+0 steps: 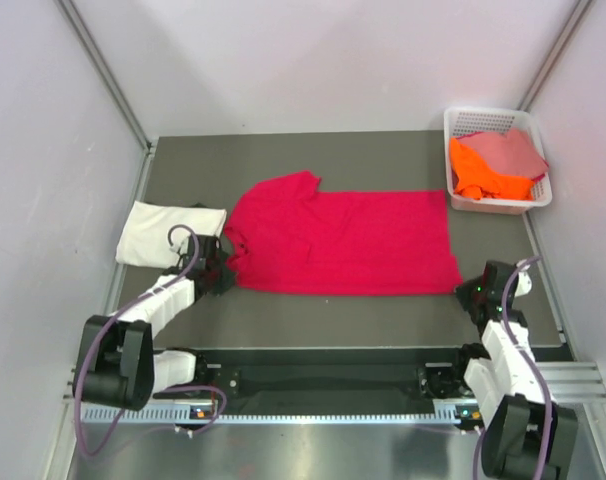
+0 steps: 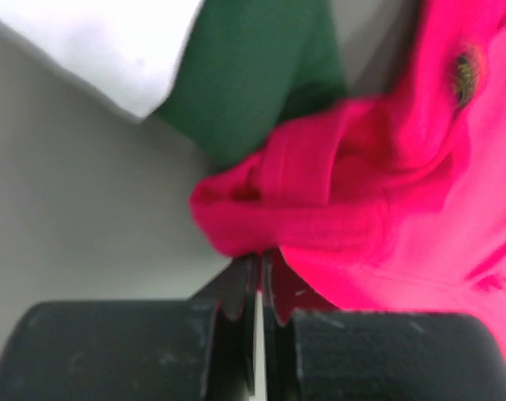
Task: Fold and stack the t-shirts
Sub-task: Fold the tshirt
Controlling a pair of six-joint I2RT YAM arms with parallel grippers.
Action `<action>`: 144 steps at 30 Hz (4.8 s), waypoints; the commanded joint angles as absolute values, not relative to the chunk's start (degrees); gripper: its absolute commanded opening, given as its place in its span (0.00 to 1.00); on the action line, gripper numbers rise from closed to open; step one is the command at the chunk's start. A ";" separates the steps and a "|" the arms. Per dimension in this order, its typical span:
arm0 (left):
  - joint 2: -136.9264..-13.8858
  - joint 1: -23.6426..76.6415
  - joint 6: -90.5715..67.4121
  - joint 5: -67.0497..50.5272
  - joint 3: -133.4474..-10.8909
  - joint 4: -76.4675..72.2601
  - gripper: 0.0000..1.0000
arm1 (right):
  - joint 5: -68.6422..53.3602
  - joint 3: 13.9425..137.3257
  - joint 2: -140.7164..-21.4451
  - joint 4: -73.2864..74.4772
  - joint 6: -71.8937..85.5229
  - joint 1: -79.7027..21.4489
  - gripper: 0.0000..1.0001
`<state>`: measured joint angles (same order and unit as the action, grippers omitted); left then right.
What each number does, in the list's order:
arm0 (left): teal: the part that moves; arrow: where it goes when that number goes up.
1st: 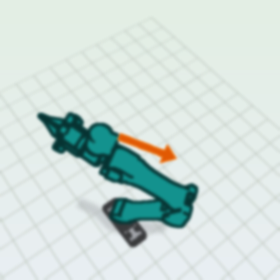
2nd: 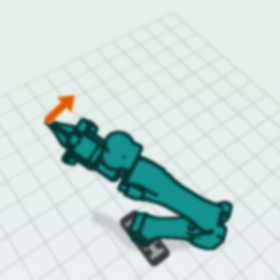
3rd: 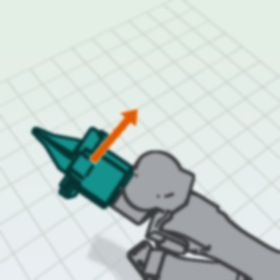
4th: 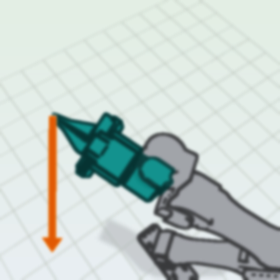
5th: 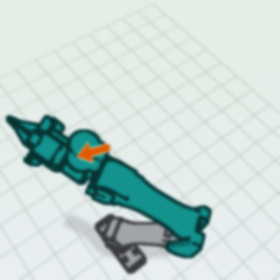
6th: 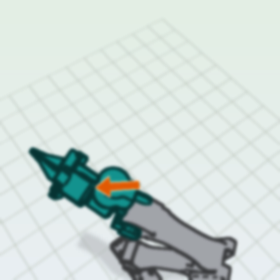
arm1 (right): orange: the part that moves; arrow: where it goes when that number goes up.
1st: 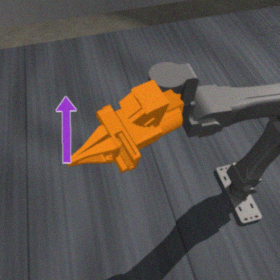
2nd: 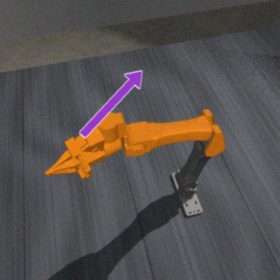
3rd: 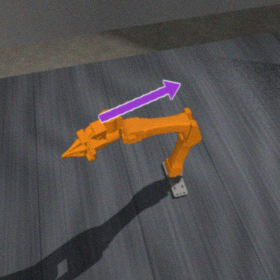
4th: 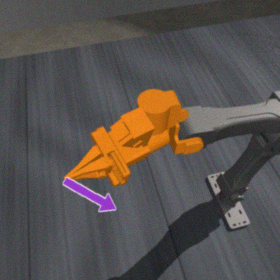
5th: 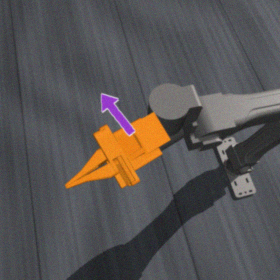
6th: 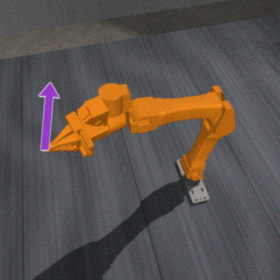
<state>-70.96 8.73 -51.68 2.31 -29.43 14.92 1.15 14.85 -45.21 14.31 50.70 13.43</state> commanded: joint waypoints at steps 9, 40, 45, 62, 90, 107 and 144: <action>-67.24 8.17 -51.68 3.52 -29.09 13.27 0.00 | 6.68 15.73 -38.85 16.79 48.87 14.41 0.00; -44.39 11.86 -48.10 6.24 -33.19 31.46 0.99 | 14.50 26.09 -28.83 27.78 40.44 14.41 0.66; -49.90 12.13 -41.67 7.20 -42.53 32.61 0.99 | 10.11 32.60 -32.86 22.94 33.42 13.80 0.62; -96.55 9.67 -30.24 -1.23 -74.61 8.38 0.94 | 8.88 60.10 -73.81 13.63 20.75 -5.62 0.59; -146.43 11.60 -15.13 -29.79 -128.42 32.61 0.69 | 5.01 69.17 -89.74 13.10 19.07 -7.82 0.50; -139.49 8.97 -14.32 -19.26 -117.09 25.42 0.00 | 5.89 75.93 -96.23 17.57 17.84 -8.70 0.47; -136.85 4.92 -16.26 -16.88 -115.31 23.29 0.00 | 17.04 113.56 -133.50 33.31 16.35 -6.59 0.51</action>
<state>-139.33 5.28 -16.58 -17.74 -115.44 24.80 13.69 111.22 -133.12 31.51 16.58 -7.14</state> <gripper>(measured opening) 0.014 0.509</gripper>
